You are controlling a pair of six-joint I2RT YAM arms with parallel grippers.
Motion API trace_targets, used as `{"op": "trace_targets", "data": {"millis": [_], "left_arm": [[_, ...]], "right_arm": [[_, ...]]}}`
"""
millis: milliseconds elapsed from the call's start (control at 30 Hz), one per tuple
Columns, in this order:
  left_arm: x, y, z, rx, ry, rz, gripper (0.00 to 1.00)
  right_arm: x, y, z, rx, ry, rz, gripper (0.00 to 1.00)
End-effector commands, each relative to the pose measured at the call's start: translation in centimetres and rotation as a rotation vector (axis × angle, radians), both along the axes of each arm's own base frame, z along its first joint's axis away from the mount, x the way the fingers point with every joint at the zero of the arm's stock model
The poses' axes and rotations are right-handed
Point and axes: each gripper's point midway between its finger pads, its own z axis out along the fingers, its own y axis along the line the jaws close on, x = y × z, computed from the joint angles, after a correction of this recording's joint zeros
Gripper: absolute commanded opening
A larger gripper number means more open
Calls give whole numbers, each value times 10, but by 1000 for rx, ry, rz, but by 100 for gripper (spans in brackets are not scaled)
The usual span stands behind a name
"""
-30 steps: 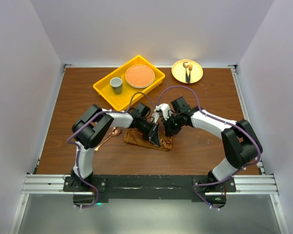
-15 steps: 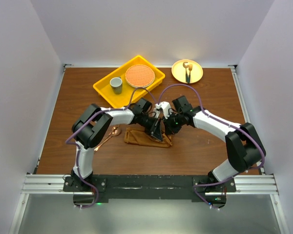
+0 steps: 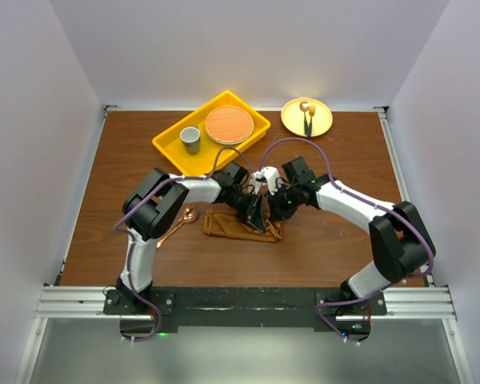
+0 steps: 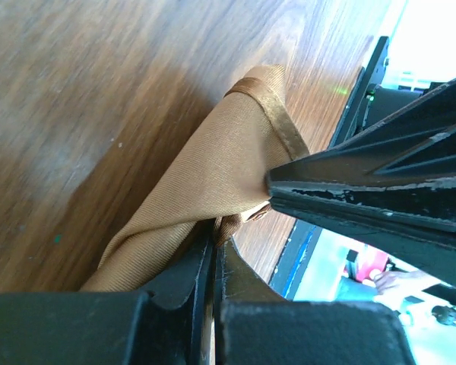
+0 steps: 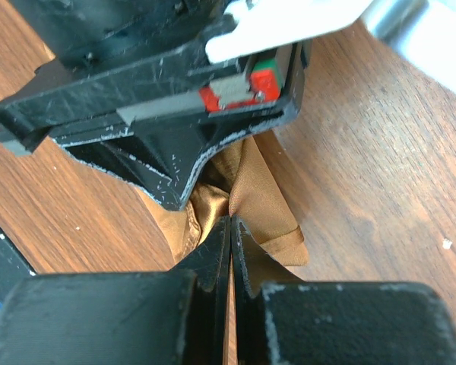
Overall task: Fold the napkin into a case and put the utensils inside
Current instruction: Stuff the top corner of the smaller-rectangle-folded napkin into the folded napkin.
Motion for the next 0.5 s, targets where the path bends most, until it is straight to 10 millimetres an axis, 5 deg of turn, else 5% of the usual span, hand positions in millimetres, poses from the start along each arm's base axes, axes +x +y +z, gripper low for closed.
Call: {"op": "trace_targets", "data": {"millis": [0, 467], "left_arm": [[8, 6, -7, 19, 35, 39, 0], [15, 2, -2, 20, 35, 29, 0]], "right_arm": [[9, 13, 26, 70, -65, 25, 0], [4, 21, 27, 103, -58, 60, 0]]}}
